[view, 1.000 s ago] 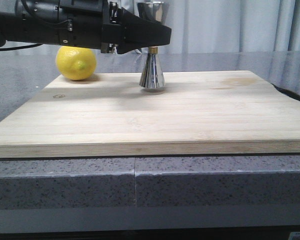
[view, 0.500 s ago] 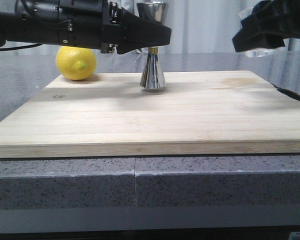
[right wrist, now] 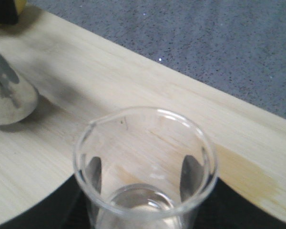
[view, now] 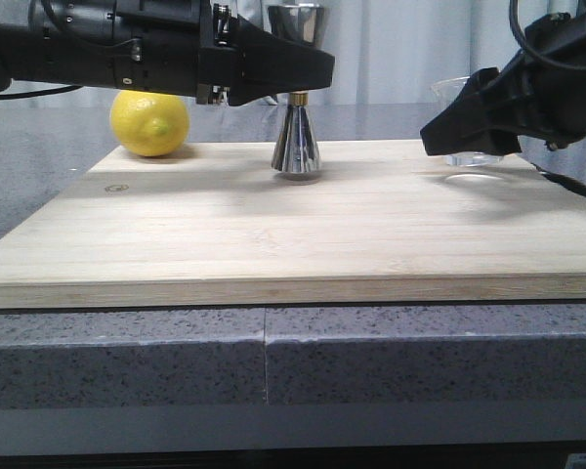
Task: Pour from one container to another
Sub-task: 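Lower the beaker back onto the board with the right gripper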
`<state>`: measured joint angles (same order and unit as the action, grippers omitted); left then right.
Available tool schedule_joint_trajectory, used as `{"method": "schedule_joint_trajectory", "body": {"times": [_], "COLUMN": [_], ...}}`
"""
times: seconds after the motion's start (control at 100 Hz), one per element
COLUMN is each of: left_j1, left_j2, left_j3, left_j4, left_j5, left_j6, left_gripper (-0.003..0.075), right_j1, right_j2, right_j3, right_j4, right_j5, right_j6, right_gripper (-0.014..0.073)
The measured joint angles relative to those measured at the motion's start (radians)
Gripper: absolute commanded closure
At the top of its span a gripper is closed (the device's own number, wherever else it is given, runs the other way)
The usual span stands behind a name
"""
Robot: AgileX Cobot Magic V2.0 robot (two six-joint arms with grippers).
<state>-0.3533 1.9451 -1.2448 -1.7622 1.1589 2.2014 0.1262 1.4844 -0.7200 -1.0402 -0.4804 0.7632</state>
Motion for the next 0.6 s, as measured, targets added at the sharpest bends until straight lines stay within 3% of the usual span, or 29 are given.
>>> {"method": "schedule_joint_trajectory", "body": {"times": [0.21, 0.6], "left_j1": [0.000, 0.000], "left_j2": [0.000, 0.000], "left_j3": [0.000, 0.000], "left_j4": [0.000, 0.000], "left_j5": [0.000, 0.000], "left_j6": [0.000, 0.000], "left_gripper": [0.0460, 0.0460], "right_j1": [-0.068, -0.109], "right_j2": [0.085, 0.198], "right_j3": [-0.004, -0.010], "right_j4": [0.036, 0.153], "right_j5": [-0.177, -0.321], "right_j6": [-0.087, -0.284], "right_gripper": [0.0313, 0.0312]}}
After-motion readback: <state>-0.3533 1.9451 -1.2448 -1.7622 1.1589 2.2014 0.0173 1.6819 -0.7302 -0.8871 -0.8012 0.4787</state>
